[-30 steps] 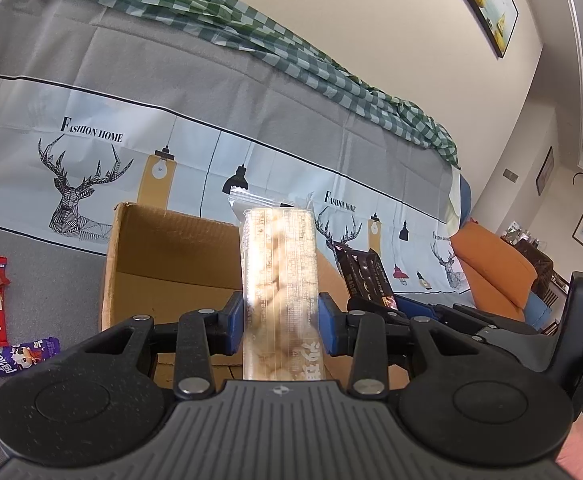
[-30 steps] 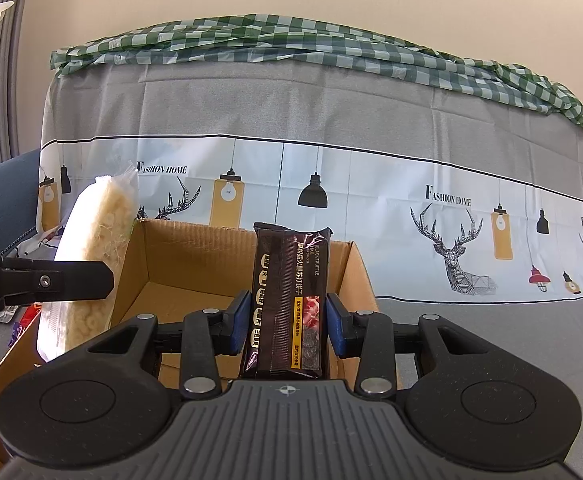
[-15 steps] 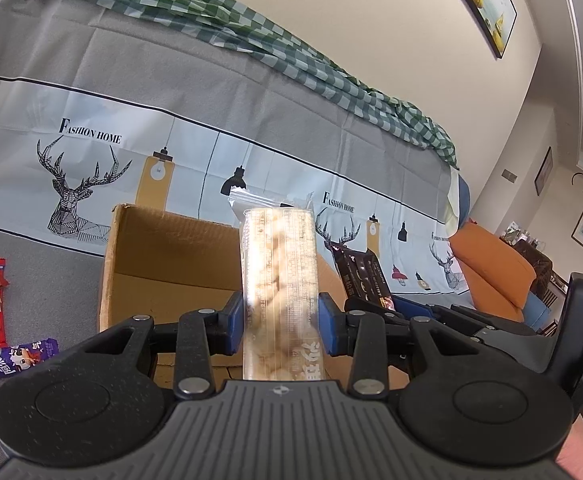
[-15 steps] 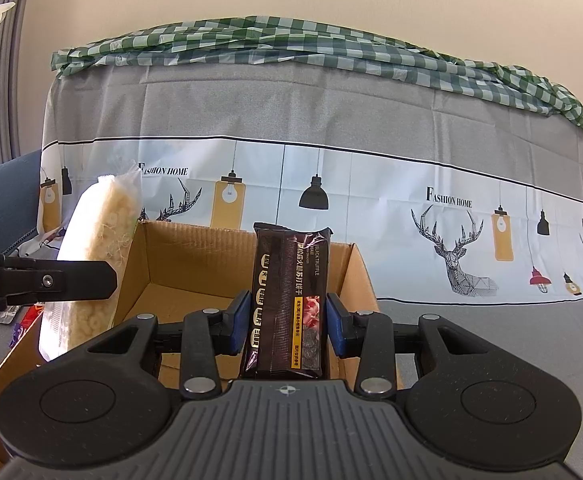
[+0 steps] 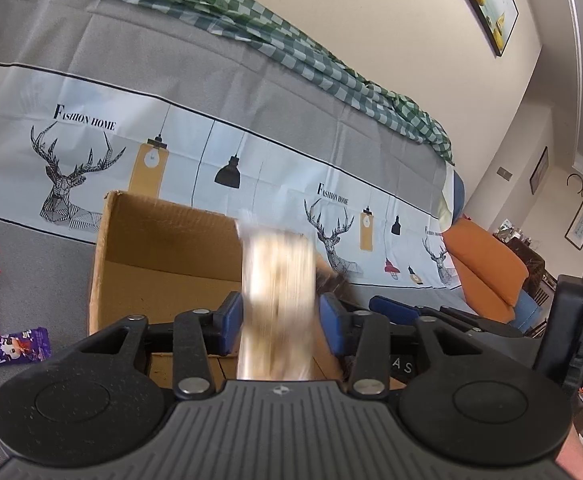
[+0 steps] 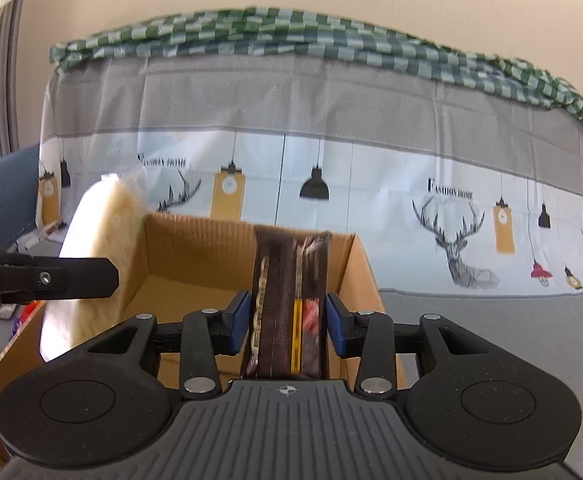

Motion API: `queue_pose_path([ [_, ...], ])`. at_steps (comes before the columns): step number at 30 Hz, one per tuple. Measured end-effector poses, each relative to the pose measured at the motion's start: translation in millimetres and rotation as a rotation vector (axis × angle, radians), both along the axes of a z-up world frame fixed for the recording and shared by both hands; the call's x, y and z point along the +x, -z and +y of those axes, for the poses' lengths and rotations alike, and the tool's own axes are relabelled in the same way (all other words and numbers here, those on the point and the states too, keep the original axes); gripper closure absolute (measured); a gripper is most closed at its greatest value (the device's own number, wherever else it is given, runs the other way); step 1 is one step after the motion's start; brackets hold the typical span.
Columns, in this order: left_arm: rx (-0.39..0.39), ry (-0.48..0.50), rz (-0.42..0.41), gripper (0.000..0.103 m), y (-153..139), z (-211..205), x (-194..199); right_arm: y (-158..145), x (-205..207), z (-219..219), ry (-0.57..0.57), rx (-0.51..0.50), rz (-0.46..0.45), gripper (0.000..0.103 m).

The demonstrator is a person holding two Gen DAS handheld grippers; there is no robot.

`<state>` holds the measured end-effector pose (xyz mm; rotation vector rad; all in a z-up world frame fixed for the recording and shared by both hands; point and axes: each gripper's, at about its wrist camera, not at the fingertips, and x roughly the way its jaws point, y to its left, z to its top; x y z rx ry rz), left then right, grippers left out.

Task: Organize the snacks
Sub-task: 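Lower the chocolate bar into the box with right gripper while left gripper releases the cracker pack, then move both open tools back to the snack pile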

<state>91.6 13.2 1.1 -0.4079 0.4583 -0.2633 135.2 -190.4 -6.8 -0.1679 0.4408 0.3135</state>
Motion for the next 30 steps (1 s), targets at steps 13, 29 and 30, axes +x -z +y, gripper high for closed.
queue_pose_path([
  [13, 0.042, -0.048, -0.021, 0.063, -8.0, 23.1, -16.0, -5.3, -3.3, 16.6, 0.033, 0.074, -0.007, 0.044],
  [29, 0.198, -0.384, 0.263, 0.085, 24.0, 242.9, -52.2, -21.9, -47.1, 94.0, -0.102, 0.276, -0.084, 0.074],
  [30, 0.146, -0.438, 0.295, 0.085, 29.6, 260.2, -56.7, -21.3, -50.2, 102.8, -0.124, 0.281, -0.082, 0.074],
])
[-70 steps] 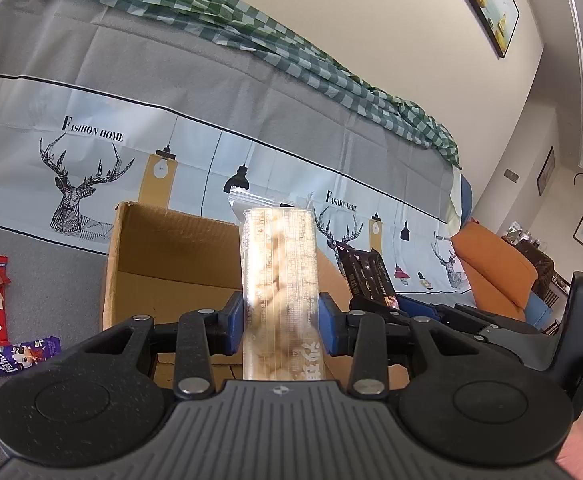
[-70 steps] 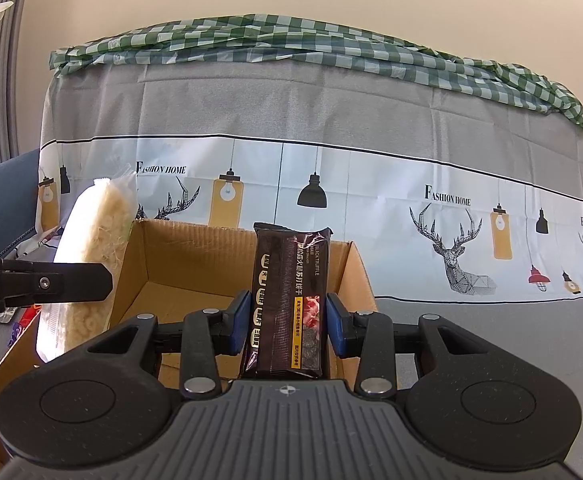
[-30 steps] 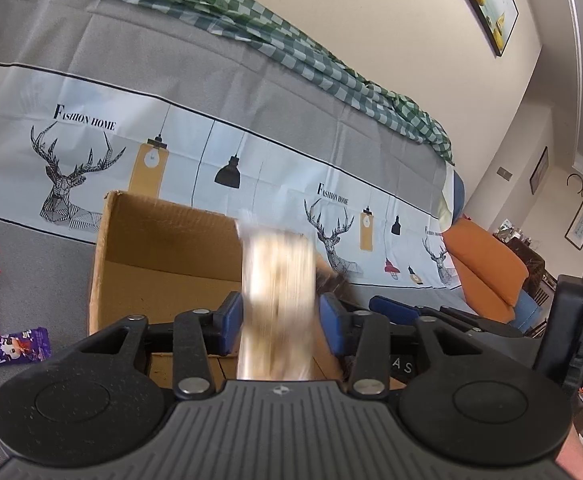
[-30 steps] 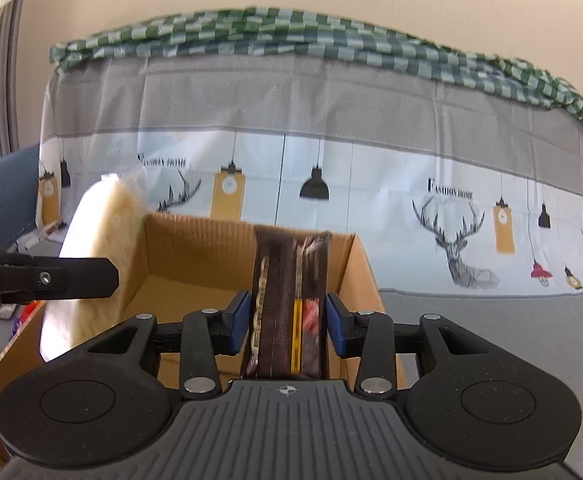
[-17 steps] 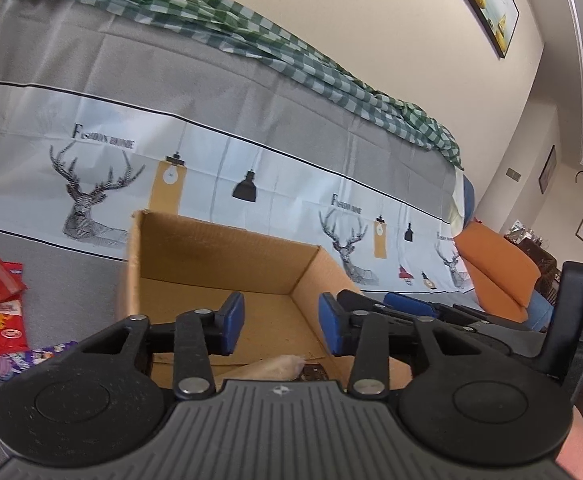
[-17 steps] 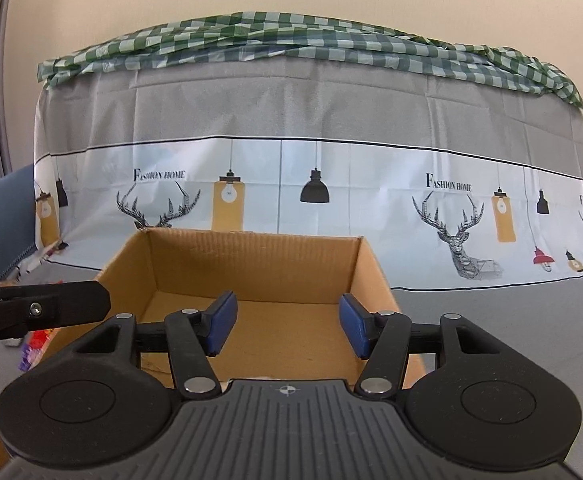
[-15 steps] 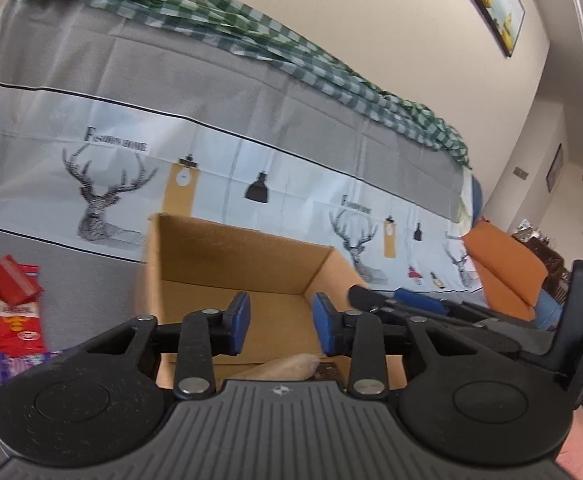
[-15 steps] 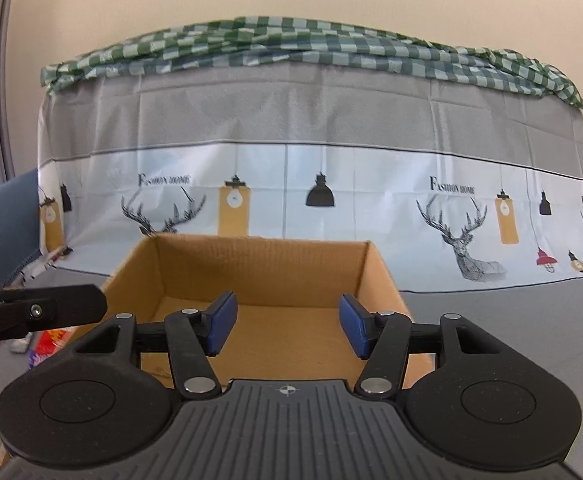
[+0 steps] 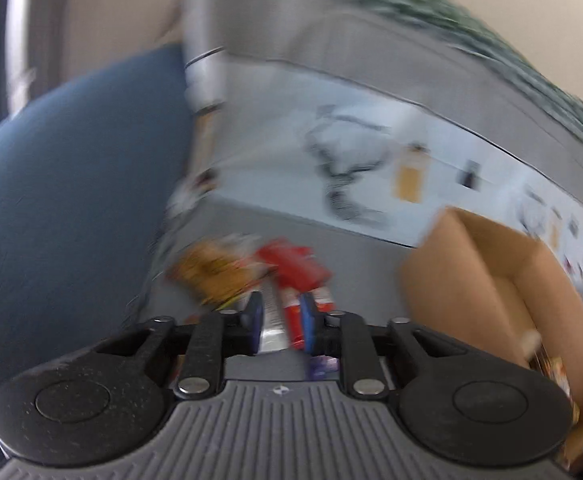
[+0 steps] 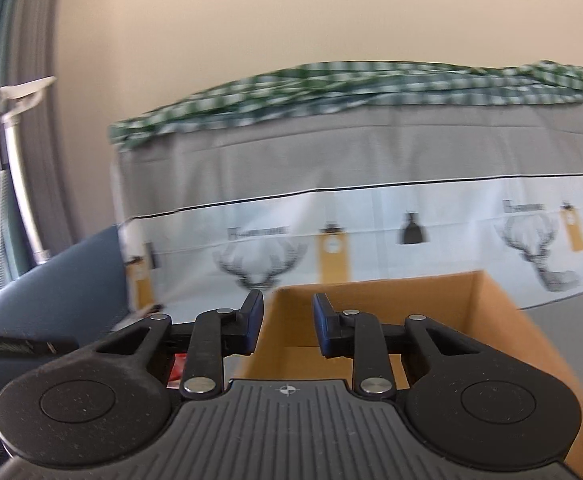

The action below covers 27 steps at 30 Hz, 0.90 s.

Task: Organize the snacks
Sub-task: 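Move both open tools back to the snack pile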

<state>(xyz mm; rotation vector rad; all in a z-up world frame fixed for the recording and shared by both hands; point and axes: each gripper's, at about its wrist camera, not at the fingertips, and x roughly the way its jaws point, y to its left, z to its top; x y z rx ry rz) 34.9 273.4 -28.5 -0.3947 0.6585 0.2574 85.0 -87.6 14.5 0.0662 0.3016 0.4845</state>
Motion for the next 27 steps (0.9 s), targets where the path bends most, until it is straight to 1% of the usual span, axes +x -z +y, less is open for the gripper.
queue_pose_path([
  [1, -0.033, -0.043, 0.006, 0.085, 4.0, 14.0, -3.6, 0.4, -3.2, 8.9, -0.025, 0.007, 0.0, 0.074],
  [3, -0.06, -0.074, 0.043, 0.085, 11.8, 29.4, -4.3, 1.2, -9.5, 29.0, -0.08, 0.023, 0.003, 0.074],
  [5, -0.038, -0.071, 0.09, 0.085, 17.9, 32.2, 0.7, 3.8, -14.2, 50.3, -0.146, 0.039, 0.024, 0.074],
  [8, 0.015, -0.054, 0.118, 0.085, 21.7, 29.4, 8.4, 10.3, -19.7, 82.3, -0.216, 0.038, 0.065, 0.074],
  [11, 0.051, -0.039, 0.161, 0.081, 29.7, 22.2, 17.0, 22.5, -17.9, 108.6, -0.245, 0.028, 0.132, 0.074],
  [12, 0.061, -0.037, 0.175, 0.079, 32.5, 20.5, 18.5, 27.2, -16.5, 115.8, -0.235, 0.021, 0.158, 0.074],
  [13, 0.071, -0.037, 0.187, 0.074, 34.6, 19.7, 21.2, 32.0, -13.7, 121.9, -0.218, 0.013, 0.184, 0.071],
  [14, 0.078, -0.036, 0.195, 0.073, 36.9, 18.3, 23.5, 38.4, -9.9, 127.1, -0.198, 0.001, 0.211, 0.068],
  [15, 0.084, -0.035, 0.203, 0.073, 39.3, 16.9, 24.8, 44.5, -5.3, 133.0, -0.175, -0.017, 0.239, 0.063],
  [16, 0.092, -0.034, 0.212, 0.071, 41.4, 15.6, 26.4, 51.2, -0.3, 137.3, -0.154, -0.028, 0.273, 0.06],
  [17, 0.102, -0.029, 0.219, 0.069, 43.6, 13.8, 28.3, 58.1, 5.0, 140.3, -0.136, -0.03, 0.31, 0.06],
  [18, 0.114, -0.024, 0.228, 0.067, 46.2, 11.8, 31.9, 64.2, 10.3, 142.6, -0.116, -0.024, 0.348, 0.06],
  [20, 0.14, -0.012, 0.245, 0.066, 50.5, 9.8, 37.3, 76.0, 20.5, 146.4, -0.073, -0.006, 0.416, 0.055],
  [22, 0.167, 0.001, 0.264, 0.064, 56.8, 8.0, 44.3, 88.5, 32.5, 148.6, -0.017, 0.015, 0.488, 0.043],
  [24, 0.193, 0.016, 0.282, 0.061, 61.8, 6.1, 49.2, 99.4, 41.0, 150.8, 0.045, 0.013, 0.533, 0.041],
  [26, 0.22, 0.033, 0.3, 0.055, 66.7, 3.7, 53.1, 109.3, 48.4, 154.7, 0.084, 0.017, 0.575, 0.038],
  [27, 0.233, 0.04, 0.308, 0.054, 69.6, 2.4, 55.8, 113.7, 51.9, 156.8, 0.098, 0.017, 0.59, 0.036],
])
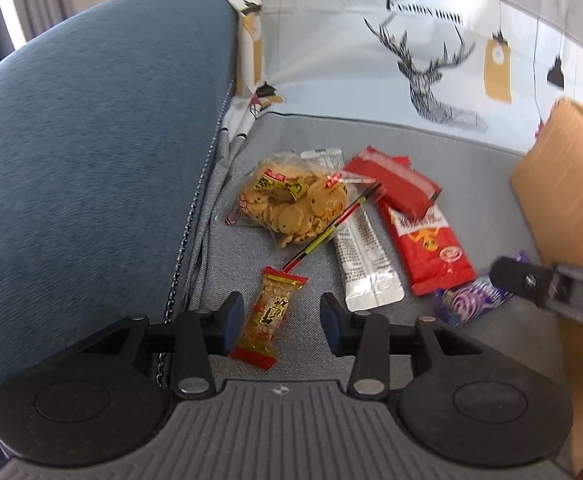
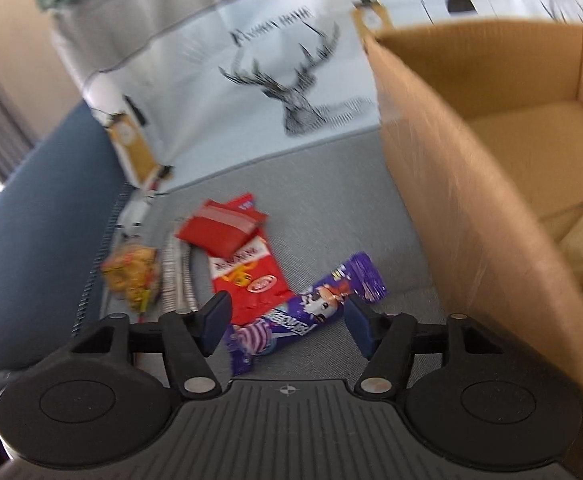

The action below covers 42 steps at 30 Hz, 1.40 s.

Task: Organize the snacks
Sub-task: 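Move both open tools back to the snack pile, then grasp the purple candy bar with right gripper while left gripper grasps the orange-wrapped candy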

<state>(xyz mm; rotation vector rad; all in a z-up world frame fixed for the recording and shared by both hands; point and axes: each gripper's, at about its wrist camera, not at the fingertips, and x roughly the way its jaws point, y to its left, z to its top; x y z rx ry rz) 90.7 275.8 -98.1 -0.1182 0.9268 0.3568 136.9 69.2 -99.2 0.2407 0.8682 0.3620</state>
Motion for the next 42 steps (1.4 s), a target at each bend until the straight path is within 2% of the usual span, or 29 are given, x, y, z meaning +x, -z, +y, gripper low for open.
queue_pose_path([
  [6, 0.035, 0.014, 0.05, 0.051, 12.5, -2.0, 8.7, 15.1, 19.4, 11.2, 0.055, -0.018, 0.049, 0.032],
  [10, 0.028, 0.01, 0.069, 0.05, 17.5, 0.4, 11.8, 25.9, 30.2, 16.0, 0.075, -0.037, 0.083, 0.032],
  [13, 0.012, 0.006, 0.066, 0.051, 17.2, 2.5, 11.6, 27.0, 30.9, 23.8, 0.056, -0.089, 0.048, 0.035],
  [14, 0.004, 0.006, 0.066, 0.052, 17.2, 3.2, 11.2, 27.5, 30.4, 26.0, 0.045, -0.111, 0.036, 0.038],
  [15, -0.007, 0.004, 0.065, 0.054, 16.8, 4.6, 10.9, 28.0, 28.9, 29.3, 0.031, -0.147, 0.016, 0.049],
  [16, -0.017, 0.002, 0.065, 0.058, 16.9, 5.8, 10.9, 28.5, 26.6, 32.8, 0.013, -0.186, -0.008, 0.063],
  [17, -0.024, 0.0, 0.065, 0.064, 16.8, 6.9, 10.1, 28.4, 24.9, 34.3, -0.006, -0.202, -0.024, 0.068],
  [18, -0.028, -0.002, 0.066, 0.069, 16.2, 7.3, 9.5, 28.3, 23.8, 34.8, -0.025, -0.205, -0.031, 0.079],
  [19, -0.032, -0.003, 0.067, 0.078, 15.9, 7.7, 8.9, 28.2, 22.5, 35.3, -0.043, -0.209, -0.039, 0.085],
  [20, -0.038, -0.002, 0.069, 0.081, 15.6, 7.8, 8.1, 27.3, 21.4, 35.3, -0.057, -0.216, -0.047, 0.085],
  [25, -0.095, -0.017, 0.061, 0.084, 11.2, 10.8, 2.0, 16.7, 11.2, 31.0, -0.122, -0.219, -0.092, 0.087],
  [30, -0.206, -0.057, 0.027, 0.084, 1.0, 16.2, -11.7, -2.8, -9.9, 26.8, -0.293, -0.192, -0.125, 0.087],
  [34, -0.323, -0.098, 0.025, 0.084, -3.7, 16.3, -24.4, -12.7, -37.2, 20.4, -0.45, -0.201, -0.107, 0.087],
  [38, -0.438, -0.168, 0.084, 0.084, 3.3, 10.8, -38.1, -15.0, -66.2, 8.6, -0.569, -0.206, -0.085, 0.087],
  [40, -0.463, -0.176, 0.111, 0.084, 5.9, 7.0, -43.1, -15.3, -76.7, 3.4, -0.598, -0.193, -0.04, 0.086],
  [42, -0.463, -0.167, 0.115, 0.084, 6.2, 4.7, -46.3, -15.7, -83.0, 0.2, -0.606, -0.195, -0.042, 0.086],
])
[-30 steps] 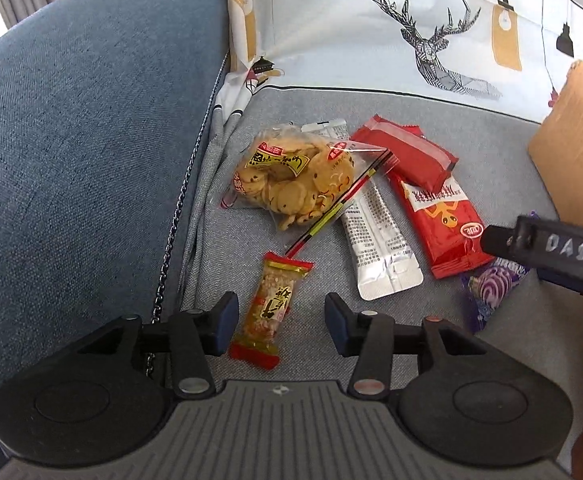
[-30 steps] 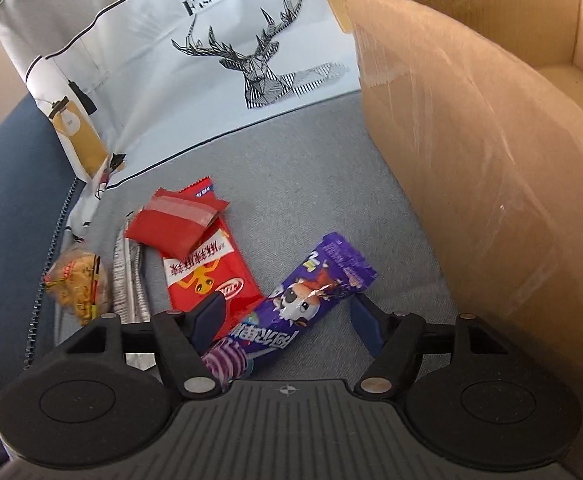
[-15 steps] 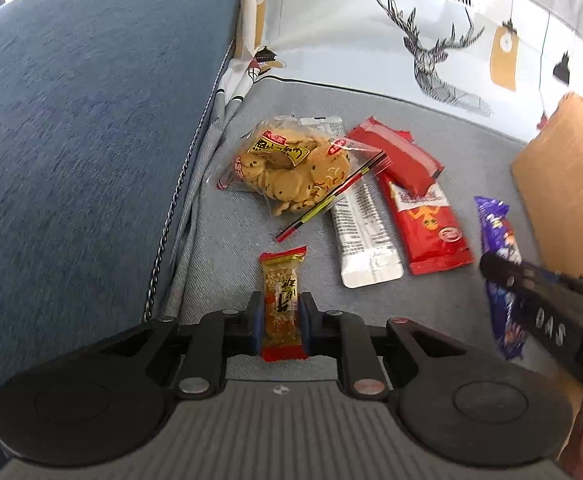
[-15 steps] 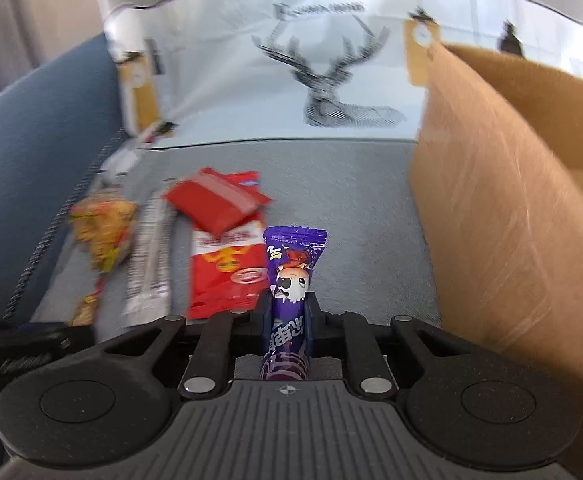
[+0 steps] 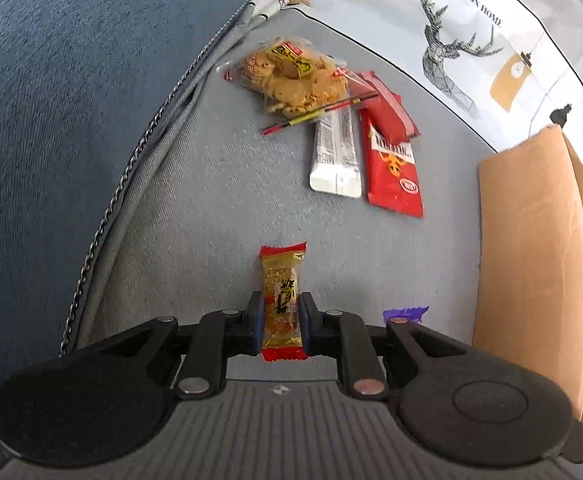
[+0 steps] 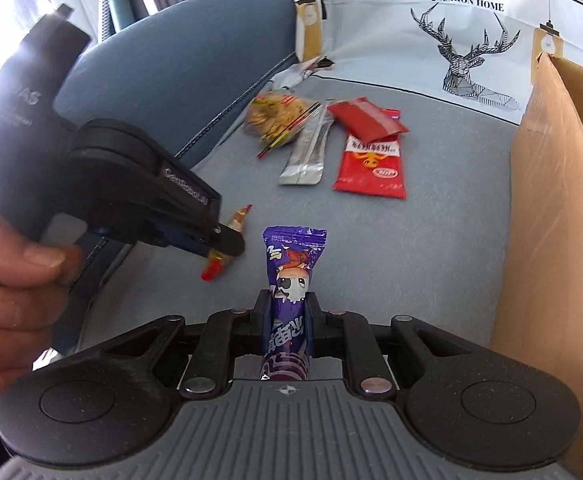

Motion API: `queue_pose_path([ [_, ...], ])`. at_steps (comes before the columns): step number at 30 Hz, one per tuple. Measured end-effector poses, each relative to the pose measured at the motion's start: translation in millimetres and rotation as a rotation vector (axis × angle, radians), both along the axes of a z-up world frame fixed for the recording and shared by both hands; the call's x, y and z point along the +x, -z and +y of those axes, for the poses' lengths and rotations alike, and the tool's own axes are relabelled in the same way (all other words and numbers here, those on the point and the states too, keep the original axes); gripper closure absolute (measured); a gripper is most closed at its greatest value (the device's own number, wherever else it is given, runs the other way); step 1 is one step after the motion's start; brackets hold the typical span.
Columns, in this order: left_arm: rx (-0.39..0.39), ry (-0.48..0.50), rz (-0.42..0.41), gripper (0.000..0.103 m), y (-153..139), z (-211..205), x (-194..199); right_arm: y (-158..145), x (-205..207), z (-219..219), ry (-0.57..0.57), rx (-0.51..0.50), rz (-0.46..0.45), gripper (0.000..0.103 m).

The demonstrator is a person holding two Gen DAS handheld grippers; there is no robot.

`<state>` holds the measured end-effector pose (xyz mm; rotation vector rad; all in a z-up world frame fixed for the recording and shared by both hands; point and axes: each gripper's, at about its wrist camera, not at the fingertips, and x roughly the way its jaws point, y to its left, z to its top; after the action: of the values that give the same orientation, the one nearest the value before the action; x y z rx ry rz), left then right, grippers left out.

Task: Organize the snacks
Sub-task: 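Grasp the purple candy bar with right gripper while left gripper grasps the orange-wrapped candy, then lift both held candies and carry them over the cardboard box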

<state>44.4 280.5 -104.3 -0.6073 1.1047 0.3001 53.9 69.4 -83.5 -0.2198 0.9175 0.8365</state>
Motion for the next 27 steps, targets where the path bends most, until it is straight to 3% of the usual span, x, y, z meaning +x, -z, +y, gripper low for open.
queue_pose_path([
  [9, 0.019, 0.019, 0.028, 0.081, 3.8, -6.1, 1.2, 26.9, -19.7, -23.5, -0.005, 0.006, -0.019, 0.079],
  [13, 0.017, 0.011, 0.031, 0.079, 5.0, -6.3, 6.5, 30.5, -20.2, -19.9, -0.034, -0.016, -0.047, 0.077],
  [19, 0.042, 0.034, 0.031, 0.068, 3.5, -12.6, 15.1, 35.9, -20.8, -13.9, -0.056, -0.043, -0.063, 0.073],
  [27, 0.075, 0.05, 0.04, 0.068, 2.6, -19.6, 19.7, 36.9, -23.4, -12.0, -0.073, -0.051, -0.082, 0.071],
])
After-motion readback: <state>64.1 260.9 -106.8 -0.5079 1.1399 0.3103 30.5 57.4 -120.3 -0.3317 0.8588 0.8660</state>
